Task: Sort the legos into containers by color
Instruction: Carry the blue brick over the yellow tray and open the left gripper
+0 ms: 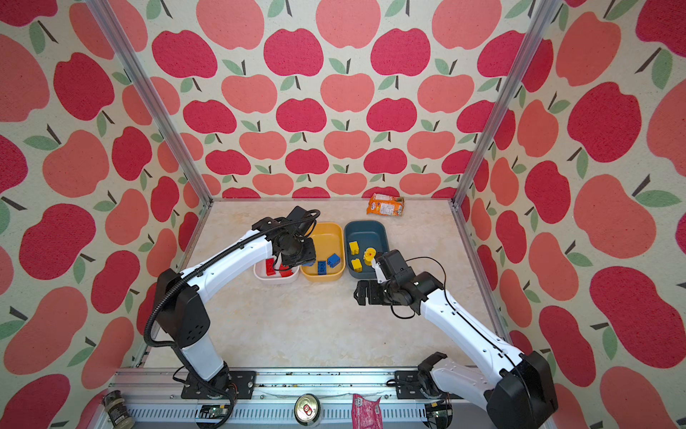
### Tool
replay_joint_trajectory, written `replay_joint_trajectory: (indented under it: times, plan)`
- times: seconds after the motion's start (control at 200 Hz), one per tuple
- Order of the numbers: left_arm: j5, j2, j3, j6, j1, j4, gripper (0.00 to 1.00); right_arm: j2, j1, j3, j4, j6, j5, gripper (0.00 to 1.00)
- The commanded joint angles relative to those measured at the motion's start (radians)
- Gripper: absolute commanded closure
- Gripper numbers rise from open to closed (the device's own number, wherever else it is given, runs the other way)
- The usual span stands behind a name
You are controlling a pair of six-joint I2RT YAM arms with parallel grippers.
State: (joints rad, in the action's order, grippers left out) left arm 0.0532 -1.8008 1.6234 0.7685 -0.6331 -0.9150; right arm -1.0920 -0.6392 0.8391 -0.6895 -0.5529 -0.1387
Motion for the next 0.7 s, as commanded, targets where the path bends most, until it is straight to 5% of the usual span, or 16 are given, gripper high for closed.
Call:
replay_joint_trajectory:
  times: [0.0, 0.695]
  plan:
    - [0.049, -0.074, 0.096, -0.098, 0.025, 0.002, 0.6, 0.033, 0.005, -0.016, -0.004, -0.047, 0.032, 0.01]
    - [0.145, -0.507, 0.491, -0.228, 0.095, -0.034, 0.55, 0.152, -0.014, -0.005, -0.11, -0.117, 0.133, 0.01]
